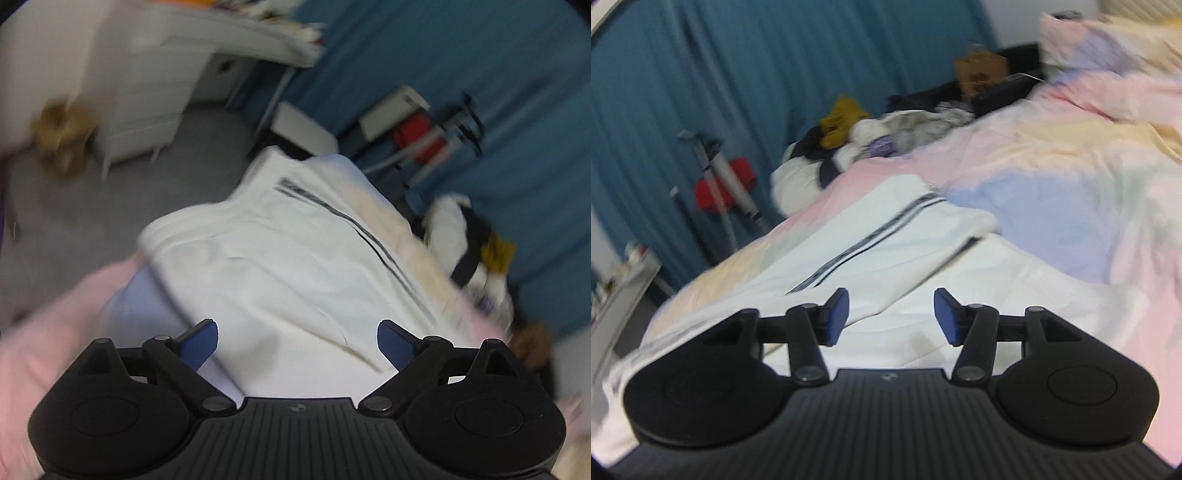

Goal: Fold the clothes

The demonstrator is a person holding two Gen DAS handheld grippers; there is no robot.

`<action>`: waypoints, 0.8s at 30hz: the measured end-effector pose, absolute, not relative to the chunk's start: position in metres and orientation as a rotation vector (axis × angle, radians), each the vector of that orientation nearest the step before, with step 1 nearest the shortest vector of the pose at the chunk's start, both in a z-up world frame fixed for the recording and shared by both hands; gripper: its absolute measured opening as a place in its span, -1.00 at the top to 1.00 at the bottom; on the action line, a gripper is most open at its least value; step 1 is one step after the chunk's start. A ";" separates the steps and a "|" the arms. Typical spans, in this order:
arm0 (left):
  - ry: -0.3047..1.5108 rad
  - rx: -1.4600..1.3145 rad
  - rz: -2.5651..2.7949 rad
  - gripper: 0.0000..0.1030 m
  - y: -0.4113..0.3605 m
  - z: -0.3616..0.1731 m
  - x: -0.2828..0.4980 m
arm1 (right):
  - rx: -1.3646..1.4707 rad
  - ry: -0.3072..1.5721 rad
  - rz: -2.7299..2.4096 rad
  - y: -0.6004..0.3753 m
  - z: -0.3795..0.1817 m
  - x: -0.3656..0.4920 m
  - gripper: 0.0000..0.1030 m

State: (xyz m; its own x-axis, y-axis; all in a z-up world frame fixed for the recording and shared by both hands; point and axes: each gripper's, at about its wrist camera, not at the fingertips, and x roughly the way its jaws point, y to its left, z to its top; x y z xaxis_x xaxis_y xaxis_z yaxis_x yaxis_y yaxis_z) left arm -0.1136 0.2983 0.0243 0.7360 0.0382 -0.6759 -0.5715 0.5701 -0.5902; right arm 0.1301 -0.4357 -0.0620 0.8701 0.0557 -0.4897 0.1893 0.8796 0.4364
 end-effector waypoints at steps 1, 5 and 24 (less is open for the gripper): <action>0.663 -0.960 0.397 -0.84 0.311 0.021 -0.120 | 0.514 0.516 -0.114 -0.441 -0.064 0.129 -0.09; 0.687 -1.090 0.431 -0.84 0.339 -0.005 -0.131 | 0.607 0.504 -0.283 -0.465 -0.071 0.120 -0.18; 0.697 -1.262 0.490 -0.61 0.340 -0.077 -0.111 | 1.050 0.574 -0.548 -0.541 -0.143 0.098 0.08</action>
State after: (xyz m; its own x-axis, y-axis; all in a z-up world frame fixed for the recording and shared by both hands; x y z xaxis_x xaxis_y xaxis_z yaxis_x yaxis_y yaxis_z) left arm -0.1109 0.3396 -0.0772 0.7018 -0.0399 -0.7113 -0.6828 0.2474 -0.6875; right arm 0.0981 -0.5409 -0.1428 0.7281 -0.1425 -0.6705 0.6632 0.3939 0.6364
